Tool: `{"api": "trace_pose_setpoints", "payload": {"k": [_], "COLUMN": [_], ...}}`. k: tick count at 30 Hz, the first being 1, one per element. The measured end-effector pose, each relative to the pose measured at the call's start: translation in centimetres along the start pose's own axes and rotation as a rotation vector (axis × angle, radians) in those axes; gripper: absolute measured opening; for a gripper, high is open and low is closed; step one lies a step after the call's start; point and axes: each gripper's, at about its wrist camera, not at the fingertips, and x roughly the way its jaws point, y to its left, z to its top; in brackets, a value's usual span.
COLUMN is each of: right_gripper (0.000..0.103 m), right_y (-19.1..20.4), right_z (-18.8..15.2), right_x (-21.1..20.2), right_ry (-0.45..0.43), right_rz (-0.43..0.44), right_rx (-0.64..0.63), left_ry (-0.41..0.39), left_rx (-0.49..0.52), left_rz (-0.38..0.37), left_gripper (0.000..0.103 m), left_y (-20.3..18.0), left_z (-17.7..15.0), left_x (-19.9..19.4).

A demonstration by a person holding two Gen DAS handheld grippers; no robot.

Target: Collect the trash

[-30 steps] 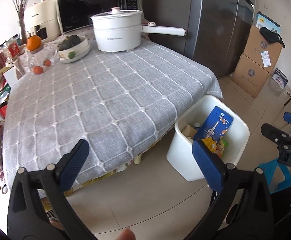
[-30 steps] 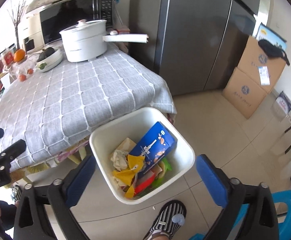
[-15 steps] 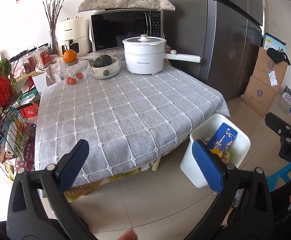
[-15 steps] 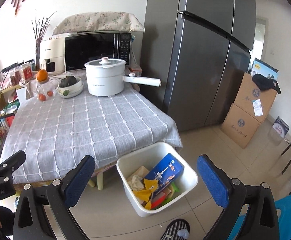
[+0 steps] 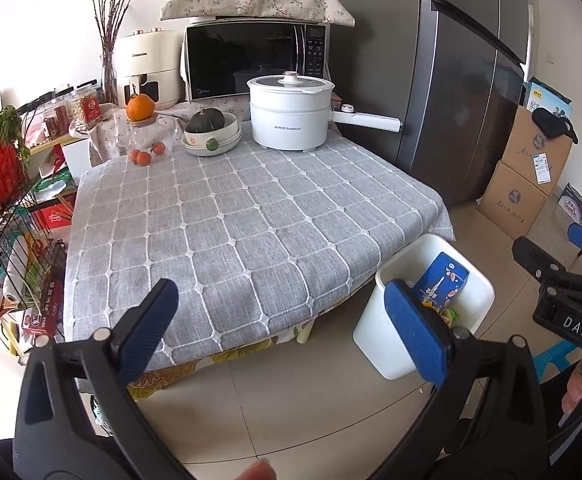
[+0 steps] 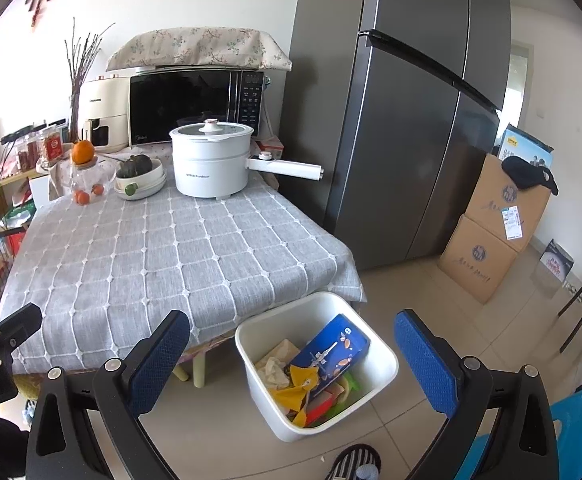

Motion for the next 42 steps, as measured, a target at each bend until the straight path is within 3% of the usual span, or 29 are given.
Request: {"api": "trace_pose_setpoints", "payload": {"k": [42], "right_gripper": [0.103], "right_y": [0.28], "right_z": [-0.74], "right_x": [0.18], "right_ry": [0.028], "right_rz": [0.018], "right_rx": [0.009], "left_ry": [0.004], "left_rx": [0.005], "left_rz": [-0.015], "left_gripper": [0.102], "left_y": [-0.51], "left_z": [0.0], "left_x": [-0.07]}}
